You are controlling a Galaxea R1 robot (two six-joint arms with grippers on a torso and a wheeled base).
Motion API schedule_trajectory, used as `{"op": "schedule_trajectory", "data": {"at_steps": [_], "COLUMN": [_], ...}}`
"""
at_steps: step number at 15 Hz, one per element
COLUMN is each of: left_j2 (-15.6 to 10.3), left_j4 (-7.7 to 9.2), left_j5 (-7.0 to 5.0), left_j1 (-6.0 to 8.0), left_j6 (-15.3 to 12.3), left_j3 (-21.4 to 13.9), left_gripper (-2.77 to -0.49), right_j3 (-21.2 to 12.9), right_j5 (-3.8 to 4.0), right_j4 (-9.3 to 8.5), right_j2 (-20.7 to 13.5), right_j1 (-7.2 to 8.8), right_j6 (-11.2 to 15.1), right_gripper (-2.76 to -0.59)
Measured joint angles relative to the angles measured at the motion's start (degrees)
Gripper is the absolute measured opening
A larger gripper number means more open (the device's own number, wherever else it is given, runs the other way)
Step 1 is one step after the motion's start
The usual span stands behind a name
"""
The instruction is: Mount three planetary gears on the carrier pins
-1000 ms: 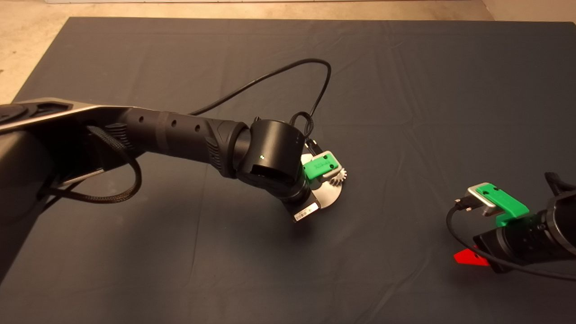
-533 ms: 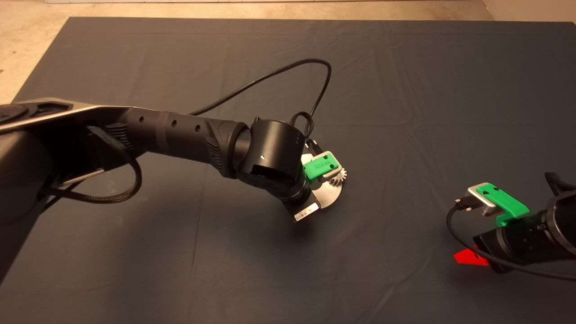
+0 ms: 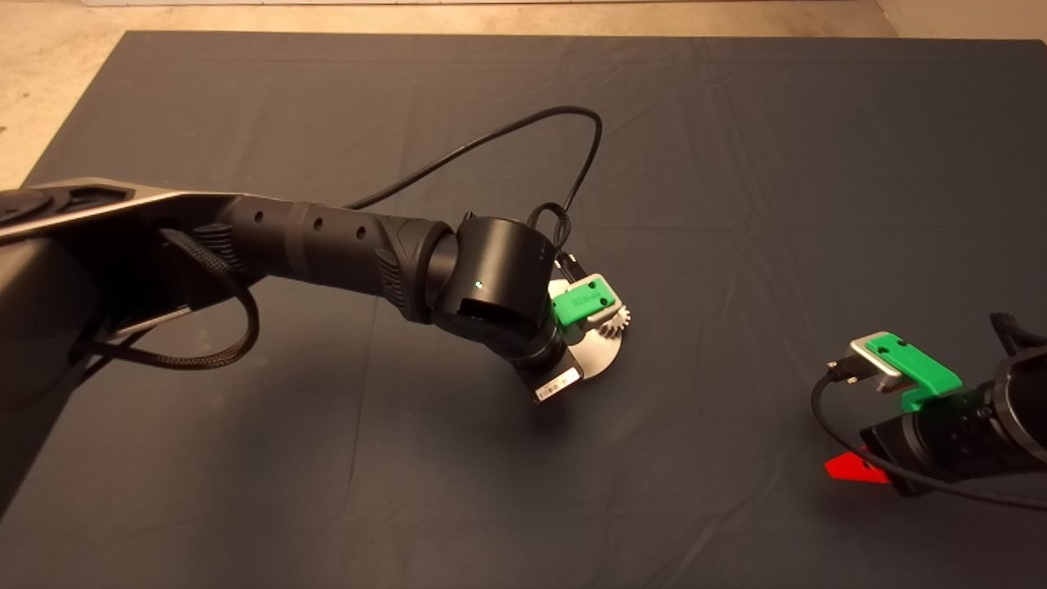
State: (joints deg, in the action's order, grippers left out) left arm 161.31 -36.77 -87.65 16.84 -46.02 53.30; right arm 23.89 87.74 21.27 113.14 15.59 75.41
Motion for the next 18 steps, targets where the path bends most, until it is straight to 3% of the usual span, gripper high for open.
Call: {"op": "schedule_trajectory", "data": {"at_steps": [16, 18], "left_j2": [0.5, 0.7], "left_j4": [0.13, 0.11], "left_j5": [0.2, 0.91], "left_j1": [-0.33, -0.35], "left_j6": [-0.2, -0.2], "left_j3": [1.4, 1.7], "left_gripper": [-2.49, -2.49], "right_j3": [0.0, 0.0], "right_j5": [-0.02, 0.0], "right_j4": [-0.11, -0.13], "right_j2": [0.0, 0.0], "right_j1": [0.0, 0.0], "right_j6": [0.0, 0.0], "right_gripper": [-1.46, -1.46]}}
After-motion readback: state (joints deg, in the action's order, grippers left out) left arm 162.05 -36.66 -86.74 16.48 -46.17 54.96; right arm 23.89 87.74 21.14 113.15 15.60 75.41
